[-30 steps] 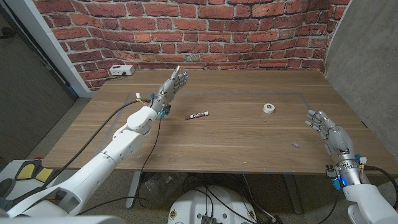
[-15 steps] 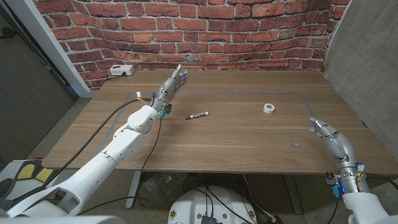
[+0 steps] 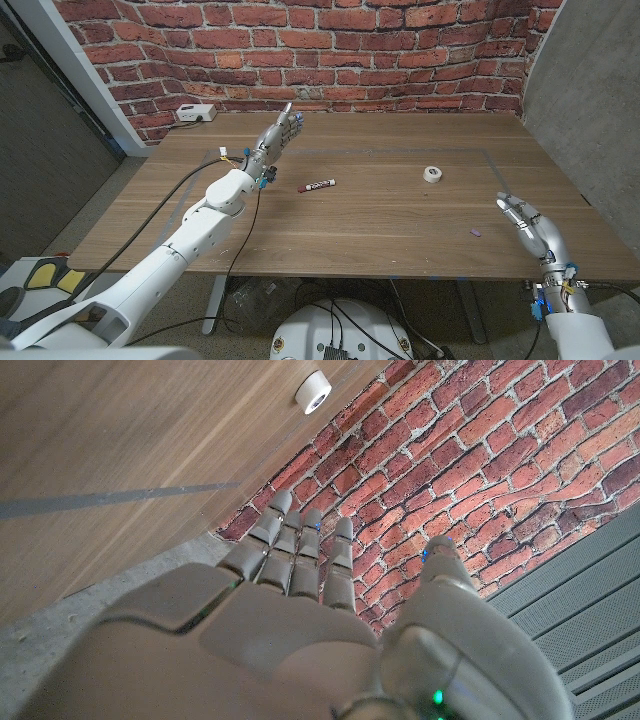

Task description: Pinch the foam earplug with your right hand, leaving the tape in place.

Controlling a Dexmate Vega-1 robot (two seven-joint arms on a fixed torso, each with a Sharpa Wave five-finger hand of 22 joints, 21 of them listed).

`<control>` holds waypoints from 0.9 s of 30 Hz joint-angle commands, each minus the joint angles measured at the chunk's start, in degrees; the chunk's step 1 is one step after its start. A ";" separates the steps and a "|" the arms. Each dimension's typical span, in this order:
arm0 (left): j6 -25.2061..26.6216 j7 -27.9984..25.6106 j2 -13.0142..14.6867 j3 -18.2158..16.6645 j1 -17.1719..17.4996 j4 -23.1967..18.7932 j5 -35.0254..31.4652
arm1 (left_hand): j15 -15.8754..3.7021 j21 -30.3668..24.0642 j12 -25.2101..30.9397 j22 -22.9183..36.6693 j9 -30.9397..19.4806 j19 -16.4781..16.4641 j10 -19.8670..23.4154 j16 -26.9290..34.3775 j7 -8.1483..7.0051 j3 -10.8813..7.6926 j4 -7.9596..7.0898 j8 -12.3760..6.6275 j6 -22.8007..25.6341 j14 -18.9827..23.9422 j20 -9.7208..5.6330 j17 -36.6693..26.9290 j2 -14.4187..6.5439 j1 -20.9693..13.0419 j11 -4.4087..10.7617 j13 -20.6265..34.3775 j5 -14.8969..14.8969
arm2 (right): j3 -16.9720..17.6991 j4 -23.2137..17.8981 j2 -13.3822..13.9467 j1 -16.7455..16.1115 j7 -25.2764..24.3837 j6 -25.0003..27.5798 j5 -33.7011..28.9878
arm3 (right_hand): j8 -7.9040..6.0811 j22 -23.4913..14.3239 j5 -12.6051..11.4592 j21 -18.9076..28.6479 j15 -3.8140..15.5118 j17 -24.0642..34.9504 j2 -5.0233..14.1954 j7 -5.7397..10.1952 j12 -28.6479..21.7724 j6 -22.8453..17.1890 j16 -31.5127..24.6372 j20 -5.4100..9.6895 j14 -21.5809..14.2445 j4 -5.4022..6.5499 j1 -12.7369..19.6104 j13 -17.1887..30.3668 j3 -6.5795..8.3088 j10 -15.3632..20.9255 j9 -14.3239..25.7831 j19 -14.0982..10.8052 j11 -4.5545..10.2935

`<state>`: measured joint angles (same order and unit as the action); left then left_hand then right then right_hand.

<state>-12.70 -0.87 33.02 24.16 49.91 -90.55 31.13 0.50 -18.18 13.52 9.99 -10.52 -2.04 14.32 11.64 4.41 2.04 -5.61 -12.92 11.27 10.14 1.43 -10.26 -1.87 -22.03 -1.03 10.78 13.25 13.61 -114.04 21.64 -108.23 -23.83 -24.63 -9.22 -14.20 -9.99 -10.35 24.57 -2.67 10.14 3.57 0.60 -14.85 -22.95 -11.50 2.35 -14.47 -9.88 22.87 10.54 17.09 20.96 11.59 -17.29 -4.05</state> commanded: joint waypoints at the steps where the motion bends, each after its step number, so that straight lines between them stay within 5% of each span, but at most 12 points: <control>1: -0.47 0.01 -0.26 0.16 -0.07 0.05 -0.35 | -0.01 0.18 -0.31 0.19 -0.12 -0.57 0.40 -0.09 -0.11 0.35 0.04 0.25 0.56 0.38 -0.04 -0.24 -0.51 -0.09 0.16 0.25 -0.04 | -0.17 -2.33 0.26 -0.86 -4.61 5.76 -10.45 | 0.27 -0.15 -0.47 -0.28 0.15 0.05 0.08 0.10 -0.33 -0.65 0.00 0.31 -0.54 -0.14 1.33 0.17 0.55 0.39 0.08 -0.63 0.59; 18: -0.46 -0.46 -0.27 0.01 -0.05 -0.23 -0.62 | 0.01 0.50 -0.46 0.20 -0.13 -0.67 0.62 -0.17 -0.06 0.46 0.06 0.39 0.79 0.59 -0.02 -0.24 -0.67 -0.24 0.11 0.26 -0.15 | -2.38 -4.90 2.88 -1.25 -8.28 15.11 -18.71 | 0.49 -0.12 -0.78 -0.63 0.59 0.04 0.23 0.78 -0.19 -0.90 0.26 0.42 -1.03 -0.56 4.49 0.17 1.59 0.83 0.08 -1.43 1.37; 27: -0.84 -0.11 -0.59 0.01 -0.50 0.56 -0.49 | -0.03 0.65 -0.54 0.21 -0.13 -0.71 0.69 -0.23 -0.14 0.51 0.06 0.48 0.81 0.59 -0.02 -0.25 -0.74 -0.30 0.09 0.27 -0.20 | -4.51 -7.96 4.51 -1.62 -8.88 24.18 -23.28 | 0.29 -0.04 -0.44 -1.62 1.46 -0.01 -1.08 1.65 0.21 -2.33 0.69 0.66 -1.46 -1.28 12.19 0.18 3.75 1.14 0.07 -2.17 2.52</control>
<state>-13.20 -1.21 32.70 24.26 49.77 -90.65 30.59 0.49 -17.73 13.09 9.99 -10.52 -2.25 14.32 11.40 4.11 2.28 -5.37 -12.49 11.58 10.14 1.64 -10.26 -2.74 -21.87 -1.03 10.78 13.25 11.13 -119.14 24.36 -109.47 -31.50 -9.35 -27.20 -13.65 -9.86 -10.63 23.25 -1.66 10.14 2.89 2.15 -14.81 -24.49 -10.99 2.35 -15.50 -11.07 32.68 10.54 20.05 21.95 11.44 -18.92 -2.20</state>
